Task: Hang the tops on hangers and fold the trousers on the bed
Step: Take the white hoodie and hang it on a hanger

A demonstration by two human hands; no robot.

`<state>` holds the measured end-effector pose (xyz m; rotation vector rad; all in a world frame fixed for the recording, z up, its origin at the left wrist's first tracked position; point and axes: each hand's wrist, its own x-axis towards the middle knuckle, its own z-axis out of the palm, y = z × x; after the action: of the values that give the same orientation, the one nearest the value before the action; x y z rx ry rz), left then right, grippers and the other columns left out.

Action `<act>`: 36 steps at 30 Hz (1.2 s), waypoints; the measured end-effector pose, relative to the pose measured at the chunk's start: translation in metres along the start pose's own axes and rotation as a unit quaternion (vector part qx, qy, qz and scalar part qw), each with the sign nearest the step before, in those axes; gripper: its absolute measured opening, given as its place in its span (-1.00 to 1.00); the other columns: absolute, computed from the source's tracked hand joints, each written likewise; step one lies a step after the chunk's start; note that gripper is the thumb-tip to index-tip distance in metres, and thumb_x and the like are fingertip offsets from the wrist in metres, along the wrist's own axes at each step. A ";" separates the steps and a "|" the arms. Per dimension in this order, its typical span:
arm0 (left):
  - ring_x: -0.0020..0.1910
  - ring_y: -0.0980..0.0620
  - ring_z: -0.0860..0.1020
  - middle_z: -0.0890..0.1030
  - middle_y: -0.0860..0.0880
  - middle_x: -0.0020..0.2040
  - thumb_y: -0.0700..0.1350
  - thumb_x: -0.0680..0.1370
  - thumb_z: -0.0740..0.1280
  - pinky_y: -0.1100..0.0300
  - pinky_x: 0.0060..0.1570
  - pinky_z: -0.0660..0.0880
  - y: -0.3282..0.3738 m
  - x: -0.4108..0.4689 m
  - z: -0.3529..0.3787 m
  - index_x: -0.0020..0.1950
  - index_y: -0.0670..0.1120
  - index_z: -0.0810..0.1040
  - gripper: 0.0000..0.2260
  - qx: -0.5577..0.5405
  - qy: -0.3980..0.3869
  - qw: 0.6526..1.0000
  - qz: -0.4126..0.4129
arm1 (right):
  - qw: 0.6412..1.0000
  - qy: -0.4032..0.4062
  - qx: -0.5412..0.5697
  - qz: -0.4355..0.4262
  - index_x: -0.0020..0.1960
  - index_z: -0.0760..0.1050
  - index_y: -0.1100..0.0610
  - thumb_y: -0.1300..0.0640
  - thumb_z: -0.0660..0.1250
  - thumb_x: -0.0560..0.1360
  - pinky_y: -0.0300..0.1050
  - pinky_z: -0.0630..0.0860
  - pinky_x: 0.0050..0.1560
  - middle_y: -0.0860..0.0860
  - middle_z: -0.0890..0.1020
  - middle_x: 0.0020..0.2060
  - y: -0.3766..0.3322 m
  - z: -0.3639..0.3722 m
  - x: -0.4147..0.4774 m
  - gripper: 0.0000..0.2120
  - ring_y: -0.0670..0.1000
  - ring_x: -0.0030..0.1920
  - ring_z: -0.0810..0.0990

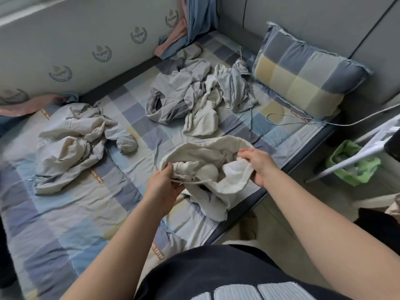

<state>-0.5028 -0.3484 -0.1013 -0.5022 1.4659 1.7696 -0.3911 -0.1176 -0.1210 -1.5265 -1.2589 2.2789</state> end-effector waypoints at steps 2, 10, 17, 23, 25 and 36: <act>-0.25 -0.08 0.70 0.70 -0.13 -0.21 -0.10 0.71 0.20 0.01 -0.24 0.67 0.000 0.001 -0.032 0.13 -0.20 0.54 -0.79 0.021 -0.012 1.000 -0.010 | 0.996 -0.015 0.074 -0.043 -0.07 0.53 0.14 0.41 0.33 0.53 0.01 0.57 -0.13 0.15 0.59 -0.23 0.006 0.009 -0.026 -0.82 0.10 -0.26 0.60; -0.11 -0.11 0.73 0.71 -0.24 -0.01 -0.33 0.66 0.22 0.03 -0.04 0.64 -0.010 0.005 -0.124 0.19 -0.27 0.55 -0.84 0.305 -0.102 0.944 -0.075 | 0.964 0.001 0.204 -0.169 -0.13 0.48 0.09 0.46 0.21 0.53 -0.08 0.53 -0.17 0.08 0.51 -0.29 -0.015 0.052 -0.124 -0.71 0.04 -0.29 0.55; -0.39 0.02 0.50 0.61 -0.11 -0.28 -0.36 0.56 0.24 0.24 -0.39 0.39 -0.032 0.006 -0.141 -0.01 -0.14 0.63 -0.79 0.521 -0.037 0.851 0.059 | 0.950 0.044 0.244 -0.189 -0.19 0.47 0.10 0.46 0.22 0.53 -0.02 0.54 0.00 0.07 0.51 -0.28 -0.007 0.062 -0.153 -0.71 0.05 -0.21 0.53; -0.12 -0.08 0.54 0.59 -0.12 -0.08 -0.19 0.54 0.25 0.09 -0.16 0.46 -0.055 0.000 -0.136 0.15 -0.10 0.61 -0.77 0.423 0.010 0.906 0.008 | 0.942 0.083 0.268 -0.185 -0.17 0.47 0.08 0.43 0.23 0.54 -0.09 0.59 -0.16 0.09 0.52 -0.24 0.000 0.042 -0.170 -0.72 0.07 -0.21 0.55; 0.26 -0.20 0.47 0.50 -0.09 0.27 -0.05 0.51 0.29 -0.11 0.23 0.43 -0.068 -0.011 -0.132 0.34 0.05 0.46 -0.62 0.599 0.014 0.799 0.055 | 0.941 0.085 0.273 -0.182 -0.18 0.47 0.08 0.43 0.24 0.54 -0.11 0.59 -0.21 0.07 0.54 -0.27 0.003 0.033 -0.178 -0.72 0.06 -0.23 0.57; 0.58 -0.26 0.05 -0.01 -0.16 0.65 0.05 0.57 0.40 -0.19 0.51 0.14 -0.127 -0.057 -0.027 0.48 0.22 0.29 -0.48 0.730 -0.060 0.602 0.317 | 0.924 0.082 0.305 -0.214 -0.15 0.49 0.08 0.40 0.26 0.55 0.09 0.59 0.13 0.10 0.58 -0.22 0.001 -0.068 -0.258 -0.75 0.11 -0.12 0.60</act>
<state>-0.3747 -0.3859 -0.1495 1.0858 2.5099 0.3697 -0.2106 -0.2125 0.0516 -1.0609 -0.6506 1.9386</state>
